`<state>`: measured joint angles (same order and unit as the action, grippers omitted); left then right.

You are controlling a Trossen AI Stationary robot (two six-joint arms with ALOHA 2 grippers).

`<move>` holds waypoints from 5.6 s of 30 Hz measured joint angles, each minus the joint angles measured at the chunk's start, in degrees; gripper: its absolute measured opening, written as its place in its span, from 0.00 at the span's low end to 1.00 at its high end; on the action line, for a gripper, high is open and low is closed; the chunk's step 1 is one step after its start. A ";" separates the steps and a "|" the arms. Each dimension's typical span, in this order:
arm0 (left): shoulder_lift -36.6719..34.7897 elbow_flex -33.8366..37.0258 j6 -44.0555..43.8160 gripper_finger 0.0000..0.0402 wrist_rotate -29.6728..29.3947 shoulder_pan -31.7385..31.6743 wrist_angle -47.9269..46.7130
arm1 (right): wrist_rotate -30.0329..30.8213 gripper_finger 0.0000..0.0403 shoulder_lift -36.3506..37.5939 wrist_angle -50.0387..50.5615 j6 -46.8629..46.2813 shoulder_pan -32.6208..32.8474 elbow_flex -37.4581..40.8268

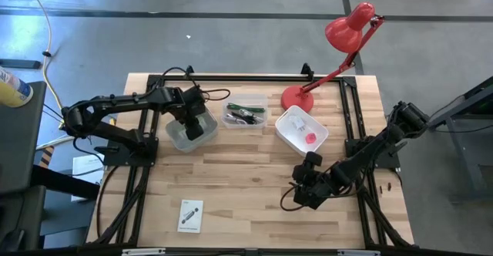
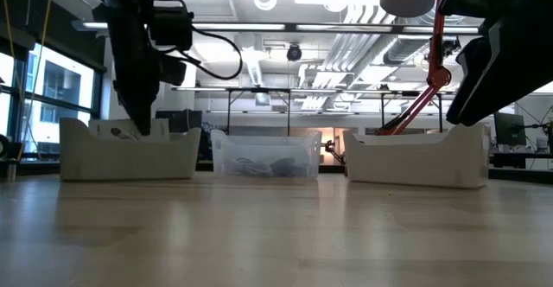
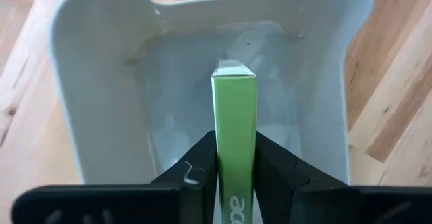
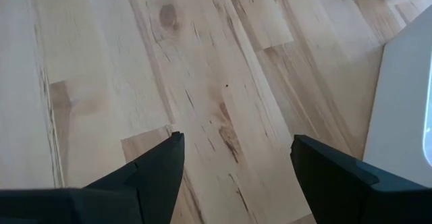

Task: Pick and place items into bin
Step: Put the right card reader box into the gray bin, then put the card reader box into the gray bin

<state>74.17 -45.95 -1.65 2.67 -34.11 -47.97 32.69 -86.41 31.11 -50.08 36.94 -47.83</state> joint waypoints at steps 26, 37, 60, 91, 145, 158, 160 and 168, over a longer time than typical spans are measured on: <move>0.00 -0.02 -0.09 0.38 -6.70 1.09 -0.04 | 0.17 0.64 0.00 1.29 1.13 -0.69 0.00; -0.02 -0.04 -2.49 0.45 -14.36 7.52 -0.73 | 0.17 0.64 0.00 1.29 1.70 -0.69 -0.02; -0.02 -5.13 -10.64 0.45 -31.85 18.16 -10.60 | 0.11 0.64 0.00 1.18 1.05 -0.69 -0.09; -0.04 -22.88 -59.38 0.45 -27.68 68.27 -15.18 | 0.31 0.64 0.00 -5.88 7.11 -0.54 -0.09; 35.48 -22.86 -57.32 0.45 0.35 83.62 -3.57 | -11.43 0.64 0.00 -34.78 29.13 -6.81 -0.04; 35.86 -22.88 -58.00 0.45 -6.20 80.14 -1.36 | -11.43 0.64 0.00 -34.73 28.04 -6.81 -0.04; 35.85 -22.88 -56.01 0.45 -7.42 78.63 -1.35 | -11.45 0.64 0.00 -34.71 28.04 -6.81 -0.04; 35.85 -22.88 -46.91 0.45 -14.48 71.21 -1.37 | -11.71 0.64 0.00 -32.61 26.99 -6.79 -0.04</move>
<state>110.02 -68.84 -48.56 -11.81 37.10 -49.34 20.98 -86.41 -1.49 -23.10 30.15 -47.88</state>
